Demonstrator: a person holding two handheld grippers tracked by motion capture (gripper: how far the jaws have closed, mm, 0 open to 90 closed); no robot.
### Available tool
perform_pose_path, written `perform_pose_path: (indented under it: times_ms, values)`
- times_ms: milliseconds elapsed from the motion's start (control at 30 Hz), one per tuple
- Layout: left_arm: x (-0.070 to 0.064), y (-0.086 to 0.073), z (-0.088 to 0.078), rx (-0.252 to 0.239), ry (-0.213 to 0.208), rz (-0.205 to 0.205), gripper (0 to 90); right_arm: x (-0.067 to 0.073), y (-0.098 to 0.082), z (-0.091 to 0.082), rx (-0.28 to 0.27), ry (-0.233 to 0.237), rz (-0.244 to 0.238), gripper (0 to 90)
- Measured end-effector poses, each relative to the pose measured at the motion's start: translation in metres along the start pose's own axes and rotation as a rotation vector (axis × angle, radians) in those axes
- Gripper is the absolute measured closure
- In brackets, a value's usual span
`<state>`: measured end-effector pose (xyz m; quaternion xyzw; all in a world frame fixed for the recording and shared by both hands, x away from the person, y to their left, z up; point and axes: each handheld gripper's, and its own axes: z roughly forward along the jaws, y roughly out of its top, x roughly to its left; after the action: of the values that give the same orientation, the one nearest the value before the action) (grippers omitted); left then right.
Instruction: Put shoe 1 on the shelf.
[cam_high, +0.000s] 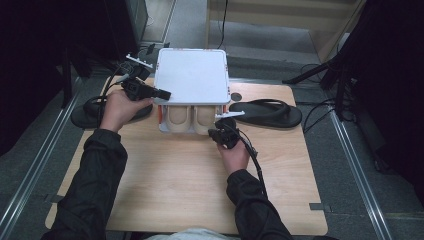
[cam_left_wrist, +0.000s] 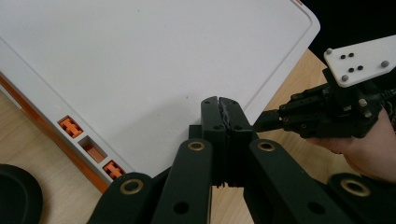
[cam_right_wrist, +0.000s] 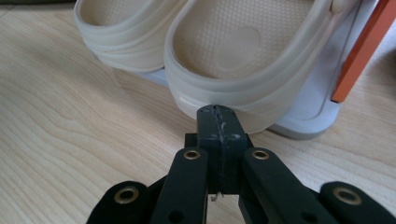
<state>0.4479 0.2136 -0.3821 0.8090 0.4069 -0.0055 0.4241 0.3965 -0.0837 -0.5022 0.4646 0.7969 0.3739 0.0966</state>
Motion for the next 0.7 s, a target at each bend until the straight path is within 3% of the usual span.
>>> perform_pose_path:
  times_ms: [200,333,367,400,433,600,700]
  values:
    - [0.002,0.000,0.000,-0.002,-0.012,-0.007,89.9,0.003,0.004,0.004,0.006,-0.001,-0.004,90.0]
    - [0.002,-0.001,0.000,-0.004,-0.011,-0.007,89.8,0.001,0.000,-0.001,0.007,0.049,0.023,90.0]
    - [0.000,0.000,-0.001,-0.003,0.001,-0.010,89.8,0.000,-0.007,-0.008,0.006,0.087,0.040,88.9]
    - [0.000,0.000,-0.001,-0.003,0.001,-0.010,89.0,0.000,-0.007,-0.008,0.006,0.087,0.040,88.9]
    - [-0.003,0.001,-0.001,-0.002,0.015,-0.005,86.6,0.003,-0.013,-0.017,0.004,0.100,0.027,86.8]
    - [-0.010,0.003,-0.010,-0.010,-0.004,-0.009,65.6,0.006,-0.022,-0.040,-0.017,0.126,-0.025,80.6]
    - [-0.016,0.002,-0.025,-0.030,0.007,-0.024,55.6,0.007,-0.025,-0.051,-0.021,0.148,-0.047,73.8]
